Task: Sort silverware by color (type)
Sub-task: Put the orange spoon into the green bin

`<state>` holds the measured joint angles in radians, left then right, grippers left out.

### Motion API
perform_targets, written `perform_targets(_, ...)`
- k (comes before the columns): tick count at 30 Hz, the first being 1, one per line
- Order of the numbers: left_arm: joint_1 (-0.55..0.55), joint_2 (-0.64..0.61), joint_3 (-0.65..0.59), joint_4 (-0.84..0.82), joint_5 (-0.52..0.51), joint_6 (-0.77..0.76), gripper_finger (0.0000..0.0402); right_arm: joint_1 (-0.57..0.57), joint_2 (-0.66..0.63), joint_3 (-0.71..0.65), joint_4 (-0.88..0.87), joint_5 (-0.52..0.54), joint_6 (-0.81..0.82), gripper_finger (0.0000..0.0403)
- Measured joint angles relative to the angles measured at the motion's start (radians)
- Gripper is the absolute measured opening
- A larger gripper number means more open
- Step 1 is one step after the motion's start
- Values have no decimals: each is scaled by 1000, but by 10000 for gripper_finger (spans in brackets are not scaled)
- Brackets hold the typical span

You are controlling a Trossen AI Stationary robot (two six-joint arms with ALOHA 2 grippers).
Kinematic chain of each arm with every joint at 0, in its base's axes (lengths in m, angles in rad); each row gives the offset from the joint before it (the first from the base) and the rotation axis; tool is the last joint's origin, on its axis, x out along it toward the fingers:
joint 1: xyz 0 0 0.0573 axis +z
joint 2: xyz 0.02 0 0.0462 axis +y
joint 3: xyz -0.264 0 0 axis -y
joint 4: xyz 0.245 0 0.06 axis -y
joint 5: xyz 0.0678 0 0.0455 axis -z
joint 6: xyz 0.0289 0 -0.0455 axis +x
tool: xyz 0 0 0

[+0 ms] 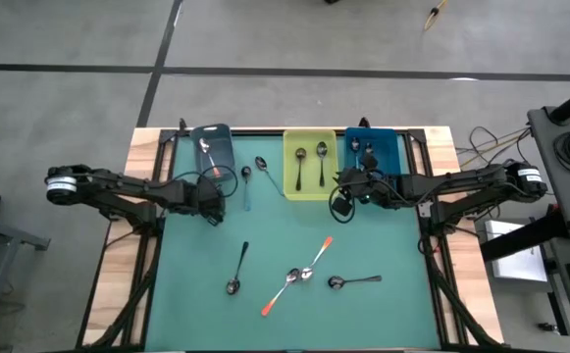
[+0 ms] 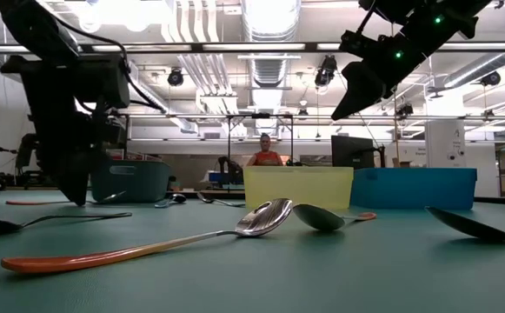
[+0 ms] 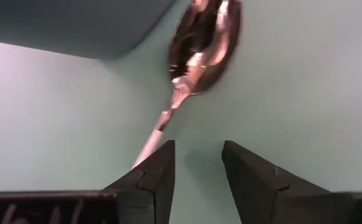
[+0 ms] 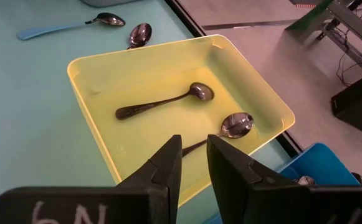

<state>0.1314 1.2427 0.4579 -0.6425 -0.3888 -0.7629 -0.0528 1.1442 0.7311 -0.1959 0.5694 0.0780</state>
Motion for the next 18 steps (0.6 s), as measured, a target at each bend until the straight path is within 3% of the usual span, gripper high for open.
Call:
perform_targets(5, -7, -3, 47, -20, 112, -4, 122, 0, 0, 0, 0, 0, 0, 68)
perform_targets(12, -7, -5, 134, -81, 50, 149, 122, 0, 0, 0, 0, 0, 0, 68)
perform_targets(18, 0, -4, 136, -166, 9, 166, 122, 0, 0, 0, 0, 0, 0, 68)
